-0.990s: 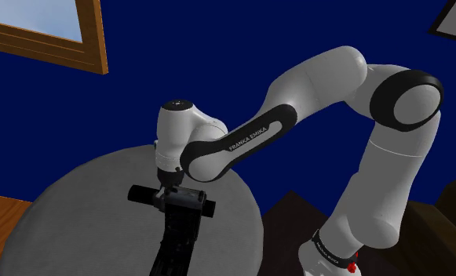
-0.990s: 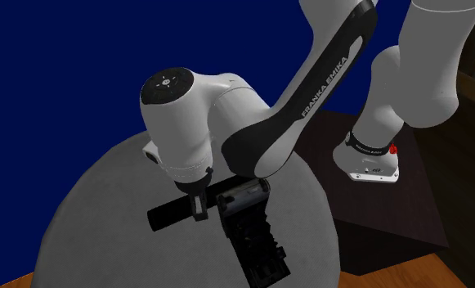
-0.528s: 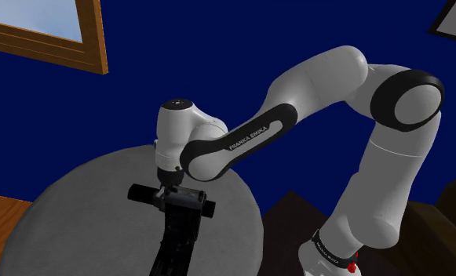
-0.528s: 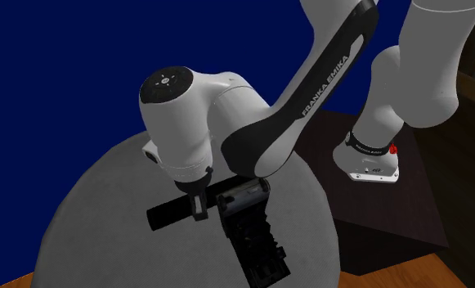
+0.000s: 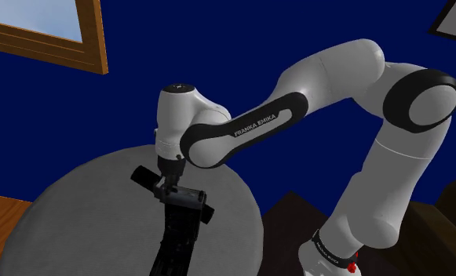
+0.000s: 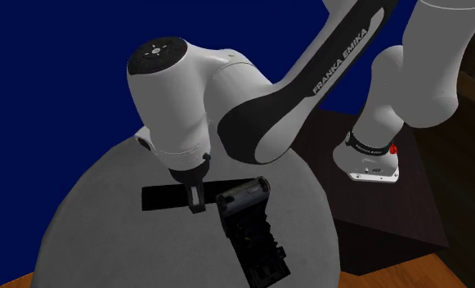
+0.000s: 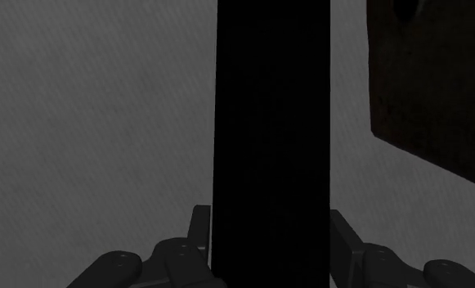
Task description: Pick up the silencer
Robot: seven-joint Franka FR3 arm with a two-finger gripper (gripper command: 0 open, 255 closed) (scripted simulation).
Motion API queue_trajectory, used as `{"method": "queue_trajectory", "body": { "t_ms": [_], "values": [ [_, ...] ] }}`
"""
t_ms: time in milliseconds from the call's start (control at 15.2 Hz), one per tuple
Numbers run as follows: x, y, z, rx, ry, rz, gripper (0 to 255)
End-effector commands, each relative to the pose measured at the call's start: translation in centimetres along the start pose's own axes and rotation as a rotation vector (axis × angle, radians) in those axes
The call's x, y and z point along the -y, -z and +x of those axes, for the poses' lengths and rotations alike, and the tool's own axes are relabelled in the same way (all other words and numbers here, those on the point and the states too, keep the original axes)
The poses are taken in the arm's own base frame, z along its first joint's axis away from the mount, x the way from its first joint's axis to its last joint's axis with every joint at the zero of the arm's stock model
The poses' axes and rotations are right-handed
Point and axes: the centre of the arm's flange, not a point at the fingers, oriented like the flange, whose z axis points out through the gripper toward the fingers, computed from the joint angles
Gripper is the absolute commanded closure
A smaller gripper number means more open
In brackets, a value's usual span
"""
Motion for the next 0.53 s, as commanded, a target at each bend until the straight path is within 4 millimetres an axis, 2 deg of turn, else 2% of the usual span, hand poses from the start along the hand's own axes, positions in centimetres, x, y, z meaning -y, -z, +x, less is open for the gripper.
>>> {"method": "queue_trajectory", "body": {
  "t_ms": [0, 330, 462],
  "values": [
    [0.1, 1.2, 0.1, 0.0, 0.0, 0.0, 255],
    [0.1, 3.8, 0.1, 0.0, 0.0, 0.0, 255],
    [0.1, 3.9, 0.1, 0.0, 0.0, 0.0, 255]
  ]
}}
